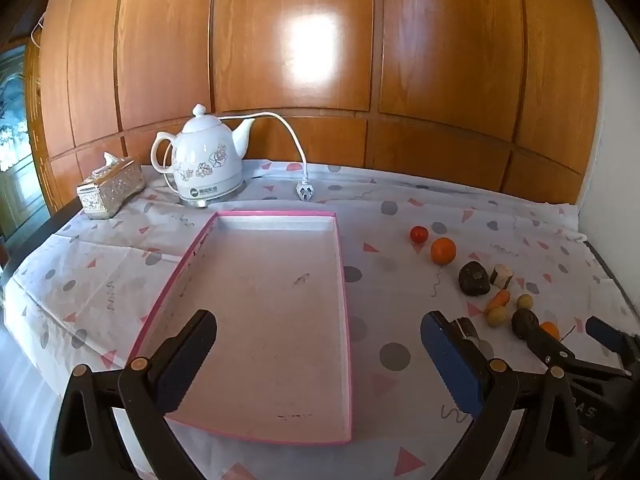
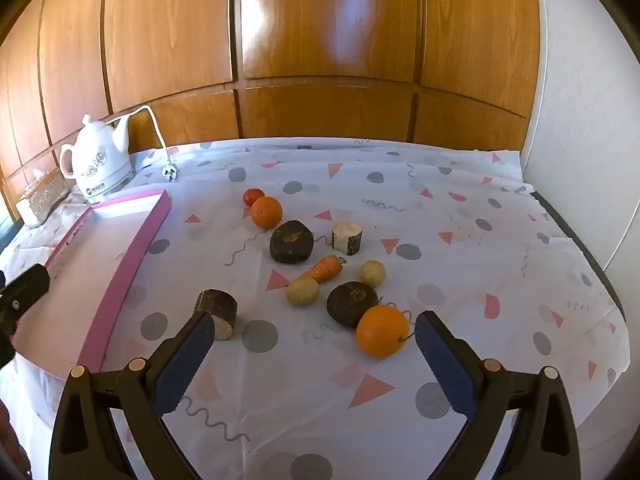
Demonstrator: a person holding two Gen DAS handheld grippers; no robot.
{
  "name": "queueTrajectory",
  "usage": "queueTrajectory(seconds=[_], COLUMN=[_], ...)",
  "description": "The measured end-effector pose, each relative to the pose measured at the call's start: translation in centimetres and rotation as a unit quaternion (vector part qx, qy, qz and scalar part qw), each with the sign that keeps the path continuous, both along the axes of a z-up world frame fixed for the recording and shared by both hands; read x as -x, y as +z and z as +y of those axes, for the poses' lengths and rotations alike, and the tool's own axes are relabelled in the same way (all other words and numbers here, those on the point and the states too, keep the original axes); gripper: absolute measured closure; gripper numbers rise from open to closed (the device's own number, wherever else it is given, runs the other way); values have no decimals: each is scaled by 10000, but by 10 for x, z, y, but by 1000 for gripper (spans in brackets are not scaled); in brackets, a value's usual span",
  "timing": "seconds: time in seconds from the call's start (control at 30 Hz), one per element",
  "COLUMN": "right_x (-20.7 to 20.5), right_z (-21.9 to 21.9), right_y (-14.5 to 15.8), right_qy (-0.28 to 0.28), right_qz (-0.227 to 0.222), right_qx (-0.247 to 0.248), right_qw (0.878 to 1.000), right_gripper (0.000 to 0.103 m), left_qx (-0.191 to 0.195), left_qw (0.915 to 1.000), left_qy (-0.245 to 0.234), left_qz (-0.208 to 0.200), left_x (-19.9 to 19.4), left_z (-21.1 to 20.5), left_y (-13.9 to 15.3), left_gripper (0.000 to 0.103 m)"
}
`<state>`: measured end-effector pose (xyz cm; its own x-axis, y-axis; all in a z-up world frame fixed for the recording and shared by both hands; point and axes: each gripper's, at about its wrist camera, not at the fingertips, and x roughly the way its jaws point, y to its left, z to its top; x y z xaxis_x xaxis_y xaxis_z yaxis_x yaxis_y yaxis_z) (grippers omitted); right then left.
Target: Organize fruits
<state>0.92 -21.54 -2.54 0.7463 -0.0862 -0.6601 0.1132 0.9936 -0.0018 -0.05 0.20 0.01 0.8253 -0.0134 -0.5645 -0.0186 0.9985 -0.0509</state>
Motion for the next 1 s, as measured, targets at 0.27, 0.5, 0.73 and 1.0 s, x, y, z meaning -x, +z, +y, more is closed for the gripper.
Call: queueTrajectory(seconds=[0.27, 0.5, 0.73, 1.0], right_x=[0, 2, 0, 0], right_z=[-3, 2, 2, 2], right_y=[1, 1, 0, -1], right_qy=[104, 171, 248, 252], right_qz=[-70, -121, -72, -39], right_qx=[1, 88, 97, 55], right_qw=[9999, 9997, 9996, 9997], right_gripper=[2, 2, 2, 2], left_qx=[102, 82, 106, 70], left_qw=[9997, 9995, 9993, 9994], left_qy=[-138, -134, -177, -176], left_qz=[185, 276, 306, 280], left_x=[-7, -3, -3, -2], left_z=[-5, -5, -3, -3], left_y=[-7, -13, -14, -13], left_gripper=[0, 0, 0, 0])
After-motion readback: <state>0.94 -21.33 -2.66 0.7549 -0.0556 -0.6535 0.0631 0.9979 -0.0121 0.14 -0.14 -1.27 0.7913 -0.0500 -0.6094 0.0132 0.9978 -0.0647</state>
